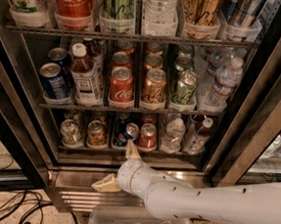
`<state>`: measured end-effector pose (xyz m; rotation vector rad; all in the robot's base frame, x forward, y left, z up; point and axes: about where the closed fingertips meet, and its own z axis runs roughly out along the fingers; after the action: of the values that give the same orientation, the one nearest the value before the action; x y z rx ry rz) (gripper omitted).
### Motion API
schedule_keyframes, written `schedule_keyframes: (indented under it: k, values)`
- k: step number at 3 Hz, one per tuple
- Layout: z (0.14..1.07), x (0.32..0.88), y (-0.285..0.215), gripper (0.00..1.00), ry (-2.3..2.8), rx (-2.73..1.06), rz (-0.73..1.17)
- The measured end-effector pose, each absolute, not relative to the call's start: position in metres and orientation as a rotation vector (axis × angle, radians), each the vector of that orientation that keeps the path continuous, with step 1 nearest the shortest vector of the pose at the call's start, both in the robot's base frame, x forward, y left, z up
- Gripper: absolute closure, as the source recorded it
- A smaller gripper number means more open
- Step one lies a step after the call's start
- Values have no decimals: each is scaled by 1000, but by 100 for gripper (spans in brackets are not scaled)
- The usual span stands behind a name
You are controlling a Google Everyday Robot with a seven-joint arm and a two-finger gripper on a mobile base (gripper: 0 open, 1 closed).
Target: Pick orange can from bottom shelf of fridge
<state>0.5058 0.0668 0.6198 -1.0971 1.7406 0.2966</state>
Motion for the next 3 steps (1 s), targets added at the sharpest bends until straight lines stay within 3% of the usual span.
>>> schedule_keyframes:
  k: [3]
  values:
    - [569,482,123,0,1648,-1001,276]
